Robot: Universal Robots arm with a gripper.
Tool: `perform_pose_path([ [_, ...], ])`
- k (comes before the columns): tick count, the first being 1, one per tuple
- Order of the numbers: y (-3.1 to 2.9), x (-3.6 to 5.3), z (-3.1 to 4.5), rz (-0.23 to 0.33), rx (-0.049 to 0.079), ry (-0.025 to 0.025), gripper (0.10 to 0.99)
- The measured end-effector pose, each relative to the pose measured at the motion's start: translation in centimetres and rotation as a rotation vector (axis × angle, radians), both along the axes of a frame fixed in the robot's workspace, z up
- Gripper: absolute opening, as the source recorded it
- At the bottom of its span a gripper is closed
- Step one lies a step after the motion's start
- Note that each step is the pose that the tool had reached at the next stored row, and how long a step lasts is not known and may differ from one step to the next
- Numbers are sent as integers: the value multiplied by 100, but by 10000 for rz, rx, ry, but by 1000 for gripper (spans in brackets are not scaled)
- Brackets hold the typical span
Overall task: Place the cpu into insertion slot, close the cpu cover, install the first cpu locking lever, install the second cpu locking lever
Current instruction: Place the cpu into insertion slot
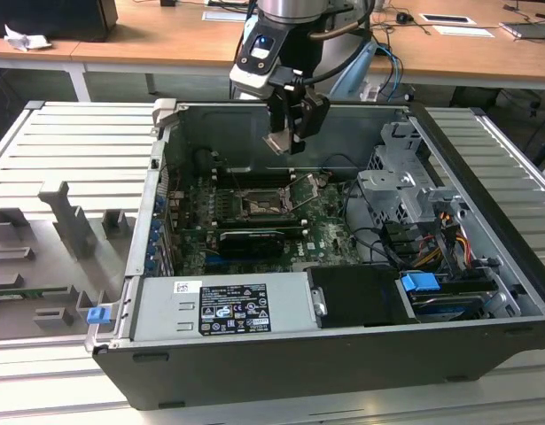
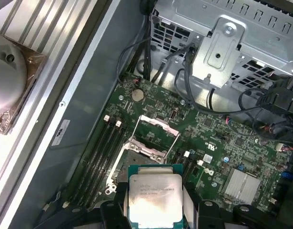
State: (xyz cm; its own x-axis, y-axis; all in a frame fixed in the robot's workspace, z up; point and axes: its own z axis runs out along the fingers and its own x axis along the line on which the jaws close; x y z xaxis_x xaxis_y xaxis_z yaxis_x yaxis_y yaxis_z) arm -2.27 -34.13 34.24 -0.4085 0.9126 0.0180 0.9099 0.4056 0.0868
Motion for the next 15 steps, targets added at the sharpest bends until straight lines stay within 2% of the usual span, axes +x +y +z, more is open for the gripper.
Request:
perform_pose_path([
  [7,0,-4,-31,-1301,-1,53,541],
  [15,0,-43,-63,-1533,-1,58,541],
])
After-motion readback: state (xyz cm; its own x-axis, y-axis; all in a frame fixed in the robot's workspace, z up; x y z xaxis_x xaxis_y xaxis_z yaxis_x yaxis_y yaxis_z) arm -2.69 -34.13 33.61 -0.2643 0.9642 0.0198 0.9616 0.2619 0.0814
